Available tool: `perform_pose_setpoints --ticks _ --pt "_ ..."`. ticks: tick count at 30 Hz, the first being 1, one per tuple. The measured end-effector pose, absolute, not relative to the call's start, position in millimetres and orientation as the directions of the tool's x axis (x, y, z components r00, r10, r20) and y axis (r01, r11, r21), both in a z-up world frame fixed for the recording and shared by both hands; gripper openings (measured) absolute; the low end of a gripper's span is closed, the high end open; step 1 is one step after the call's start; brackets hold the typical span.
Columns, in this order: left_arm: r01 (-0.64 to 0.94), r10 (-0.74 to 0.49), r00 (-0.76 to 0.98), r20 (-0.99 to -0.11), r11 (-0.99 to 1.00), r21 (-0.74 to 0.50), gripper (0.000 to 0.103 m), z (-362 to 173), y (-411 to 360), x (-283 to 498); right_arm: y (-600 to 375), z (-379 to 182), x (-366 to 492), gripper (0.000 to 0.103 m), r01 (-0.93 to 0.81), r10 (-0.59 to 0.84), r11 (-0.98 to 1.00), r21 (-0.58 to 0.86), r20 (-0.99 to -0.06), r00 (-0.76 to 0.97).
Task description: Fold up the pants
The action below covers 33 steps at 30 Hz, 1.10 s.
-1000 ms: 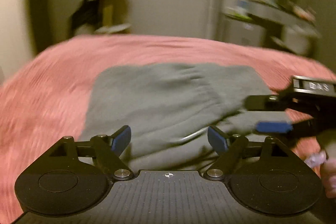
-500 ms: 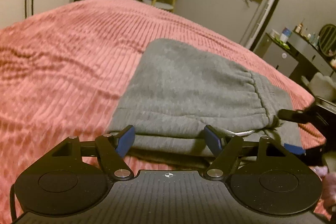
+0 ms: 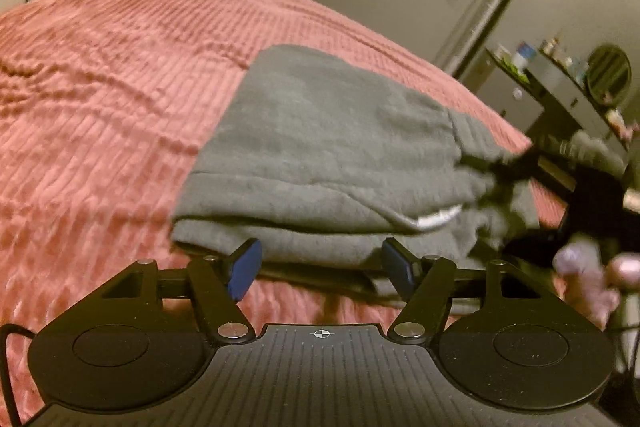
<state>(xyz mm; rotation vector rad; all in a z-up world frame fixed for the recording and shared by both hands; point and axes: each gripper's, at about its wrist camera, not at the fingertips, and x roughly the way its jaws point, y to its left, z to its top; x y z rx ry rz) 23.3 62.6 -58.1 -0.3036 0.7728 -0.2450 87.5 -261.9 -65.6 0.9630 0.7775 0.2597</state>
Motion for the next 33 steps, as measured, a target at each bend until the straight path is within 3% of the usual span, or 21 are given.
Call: perform_pose_setpoints --ticks 3,5,7,10,14,17,18,20,22,23,25,27,30,33 --pt "0.108 -0.298 0.679 -0.671 0.945 -0.31 0.065 -59.5 55.2 24.5 -263.2 -31.2 72.7 0.044 0.044 0.508 0.562 0.826 -0.387 0.77" --pt "0.065 -0.253 0.66 -0.708 0.957 -0.282 0.048 -63.9 54.0 30.0 -264.3 -11.1 62.9 0.043 -0.019 0.501 0.573 0.82 -0.331 0.8" --pt "0.004 -0.232 0.623 -0.747 0.956 -0.294 0.013 -72.2 58.6 39.8 -270.0 4.4 50.3 0.043 -0.069 0.485 0.591 0.803 -0.286 0.826" --pt "-0.085 -0.227 0.603 -0.765 0.935 -0.345 0.006 -81.9 71.3 49.0 -286.9 9.6 32.7 0.044 -0.074 0.441 0.647 0.759 -0.293 0.848" --pt "-0.08 -0.235 0.622 -0.747 0.93 -0.359 0.004 -80.3 74.1 46.3 -298.7 -16.3 28.2 0.046 0.048 0.276 0.819 0.571 -0.467 0.84" --pt "-0.047 -0.258 0.626 -0.736 0.93 -0.365 0.004 -77.1 71.7 44.4 -309.9 -54.9 38.3 0.053 0.141 0.257 0.832 0.536 -0.599 0.758" --pt "-0.028 -0.28 0.63 -0.725 0.924 -0.381 0.007 -75.6 71.6 43.0 -316.1 -58.8 34.8 0.054 0.128 0.282 0.81 0.573 -0.571 0.771" --pt "0.021 -0.325 0.63 -0.705 0.915 -0.403 0.015 -72.5 68.2 39.9 -329.8 -61.1 35.7 0.077 0.107 0.357 0.73 0.675 -0.51 0.782" --pt "0.073 -0.358 0.622 -0.696 0.912 -0.404 0.019 -71.3 60.1 38.8 -347.8 -69.5 41.4 0.09 0.094 0.456 0.604 0.791 -0.44 0.773" --pt "0.099 -0.366 0.612 -0.701 0.915 -0.392 0.021 -71.1 53.8 39.2 -354.0 -75.6 47.8 0.091 0.095 0.494 0.548 0.831 -0.414 0.764" --pt "0.136 -0.369 0.596 -0.713 0.922 -0.363 0.021 -72.4 42.7 39.6 -357.3 -88.7 61.5 0.086 0.129 0.524 0.464 0.876 -0.389 0.758" --pt "0.158 -0.348 0.589 -0.729 0.935 -0.319 0.021 -73.8 32.3 39.4 -356.2 -82.5 65.1 0.045 0.162 0.481 0.523 0.837 -0.447 0.754" --pt "0.153 -0.318 0.584 -0.747 0.947 -0.284 0.021 -76.4 26.1 42.2 -339.1 -54.5 60.9 0.04 0.097 0.41 0.683 0.724 -0.489 0.77" --pt "0.125 -0.286 0.592 -0.753 0.956 -0.265 0.018 -77.0 27.6 42.8 -321.4 -24.3 51.7 0.04 0.016 0.336 0.788 0.616 -0.452 0.827"
